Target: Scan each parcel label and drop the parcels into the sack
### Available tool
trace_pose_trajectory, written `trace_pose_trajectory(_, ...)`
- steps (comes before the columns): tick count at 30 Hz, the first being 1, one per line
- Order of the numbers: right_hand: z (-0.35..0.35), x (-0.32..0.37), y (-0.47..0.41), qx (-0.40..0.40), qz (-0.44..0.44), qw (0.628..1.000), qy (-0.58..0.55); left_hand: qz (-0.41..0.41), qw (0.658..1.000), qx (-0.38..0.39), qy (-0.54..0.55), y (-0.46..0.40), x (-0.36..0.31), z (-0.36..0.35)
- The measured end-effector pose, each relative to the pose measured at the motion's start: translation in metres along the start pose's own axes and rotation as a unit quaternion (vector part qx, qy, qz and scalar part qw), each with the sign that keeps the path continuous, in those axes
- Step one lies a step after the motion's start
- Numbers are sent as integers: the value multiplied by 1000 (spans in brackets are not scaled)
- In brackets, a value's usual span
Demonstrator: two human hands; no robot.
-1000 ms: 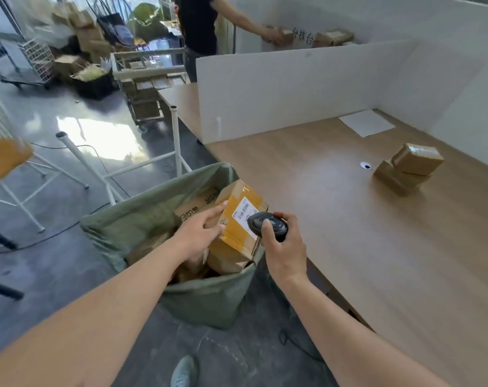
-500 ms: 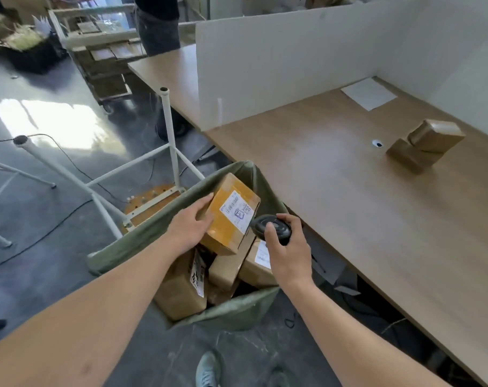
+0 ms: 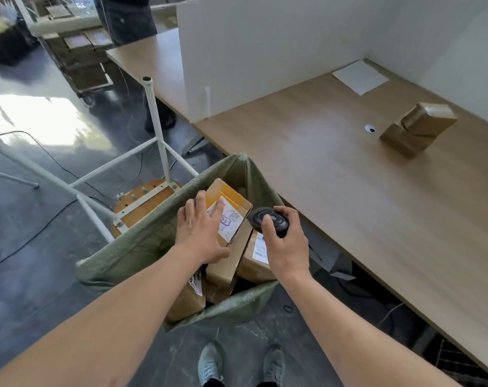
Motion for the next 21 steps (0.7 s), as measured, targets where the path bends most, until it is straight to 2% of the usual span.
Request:
trace_pose_trajectory(3, 6, -4, 1, -5, -3, 1000, 0, -11, 1000, 12, 12, -1, 1, 0)
trace_pose_trajectory(9, 14, -12, 2, -12, -9, 1000, -5, -38, 993, 29, 112, -7, 5, -1)
trace_pose_trajectory(15, 17, -21, 3, -11, -17, 1000, -8, -48, 990, 89, 95, -19, -3, -1)
trace_pose_trajectory(21, 20, -24, 3, -8, -15, 1000, -7, -15, 990, 122, 69, -14, 0, -4)
Point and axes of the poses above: each hand's wrist, its own y-axis away from the middle knuckle, its own z-axis out of the back of the hand, x = y × z, the point moved 4 cm from there along -y, towards the middle knuckle, and after that the axes turned 2 degrees about -y, right-handed, at the moved point
